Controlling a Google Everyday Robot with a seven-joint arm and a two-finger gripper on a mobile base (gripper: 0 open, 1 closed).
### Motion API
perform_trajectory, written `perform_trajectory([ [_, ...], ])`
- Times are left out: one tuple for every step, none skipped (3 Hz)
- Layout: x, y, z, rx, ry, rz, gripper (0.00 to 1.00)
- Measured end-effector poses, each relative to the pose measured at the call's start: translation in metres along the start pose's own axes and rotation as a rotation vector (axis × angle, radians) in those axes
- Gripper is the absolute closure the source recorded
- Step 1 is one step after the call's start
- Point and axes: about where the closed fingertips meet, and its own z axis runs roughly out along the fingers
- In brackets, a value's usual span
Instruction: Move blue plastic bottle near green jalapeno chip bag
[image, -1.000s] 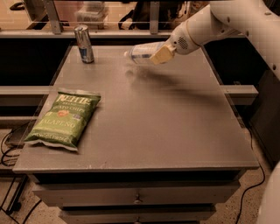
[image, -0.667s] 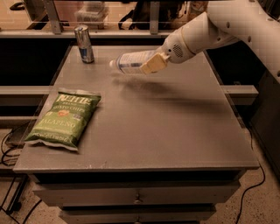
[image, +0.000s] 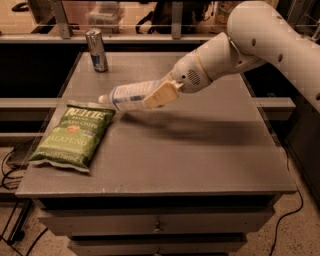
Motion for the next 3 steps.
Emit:
perform_trajectory([
  [0.0178,0.0196,0.0072,-0.074,0.032,0.022,0.35],
  [0.027,0.0277,0.0079,-0.094,0.044,0.043,0.12],
  [0.0259,0.0282,0.0098,-0.096,0.045,0.04,0.0],
])
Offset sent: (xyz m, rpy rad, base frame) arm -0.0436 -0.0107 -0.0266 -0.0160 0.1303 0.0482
